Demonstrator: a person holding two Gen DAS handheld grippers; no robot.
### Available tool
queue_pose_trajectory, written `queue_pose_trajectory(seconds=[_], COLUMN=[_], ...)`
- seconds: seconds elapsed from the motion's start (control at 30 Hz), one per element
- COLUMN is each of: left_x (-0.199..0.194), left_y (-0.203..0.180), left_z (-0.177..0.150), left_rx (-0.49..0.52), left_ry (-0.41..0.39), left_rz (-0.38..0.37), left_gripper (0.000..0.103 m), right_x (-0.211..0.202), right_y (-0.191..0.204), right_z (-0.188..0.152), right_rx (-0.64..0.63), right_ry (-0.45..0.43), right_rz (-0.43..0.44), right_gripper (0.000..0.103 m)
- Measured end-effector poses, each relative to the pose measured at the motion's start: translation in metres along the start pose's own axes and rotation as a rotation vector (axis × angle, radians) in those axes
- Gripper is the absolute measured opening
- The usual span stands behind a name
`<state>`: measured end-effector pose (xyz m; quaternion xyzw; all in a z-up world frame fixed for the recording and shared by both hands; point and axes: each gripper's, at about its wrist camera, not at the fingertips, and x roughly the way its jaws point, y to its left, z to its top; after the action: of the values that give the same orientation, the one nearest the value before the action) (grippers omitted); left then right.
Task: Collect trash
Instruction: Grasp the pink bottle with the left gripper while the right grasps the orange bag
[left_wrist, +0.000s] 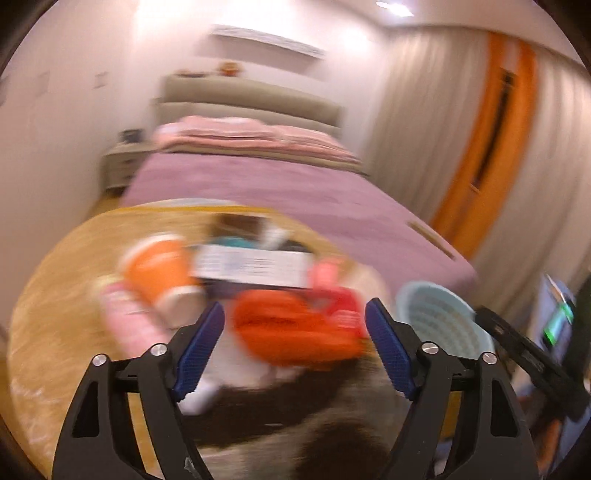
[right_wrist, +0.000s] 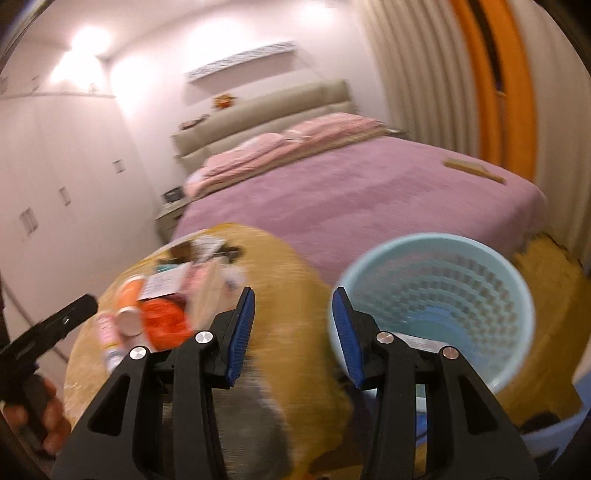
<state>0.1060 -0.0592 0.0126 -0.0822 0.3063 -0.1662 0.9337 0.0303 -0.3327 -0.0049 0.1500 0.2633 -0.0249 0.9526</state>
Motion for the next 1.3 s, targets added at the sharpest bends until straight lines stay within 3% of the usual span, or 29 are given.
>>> queue_pose_trajectory(seconds=[0.17,0.4,0.77,0.87,0.93,1.07,1.3], left_x=[-0.004,0.017,0.066,0.072,0.075,0.066,0.043], left_y=[0.054,0.091,0.110,0.112,0.113,0.119,0.119], left_z=[0.006,-0.003,-0.019,-0.022,-0.025,-0.029,-0.036], left_rx=[-0.089,-0.164,-0.251,-0.245,-0.234,-0.246,-0.161], left_ry=[0.007,0.087,0.198,0.219,0.236,0.232,0.250], left_rz=[0.135,0.165,0.165,0.160,0.160,0.099,0.021], left_gripper=[0.081,0.085,0.085,0.080,0.070,0.066,0.057], right_x=[0.021,0.057,0.101,0.111,0.116,0.118,0.122], right_y=[0.045,0.093,0.116,0.121,0.124,0.132,0.145], right_z=[-0.004,-0.013,-0.018,-0.020,-0.022,-0.024,-0.027], right_rx=[-0.080,-0.177,-0.252,-0.262,-0.279,-0.308,-0.350], right_ry=[0.036,0.093,0.159,0.177,0.178,0.173,0.192], right_rz=[0.063,0.114,0.109,0.103,0.090,0.082,0.082], right_gripper=[0.041,0.049,0.056,0.056,0.057,0.070,0.070])
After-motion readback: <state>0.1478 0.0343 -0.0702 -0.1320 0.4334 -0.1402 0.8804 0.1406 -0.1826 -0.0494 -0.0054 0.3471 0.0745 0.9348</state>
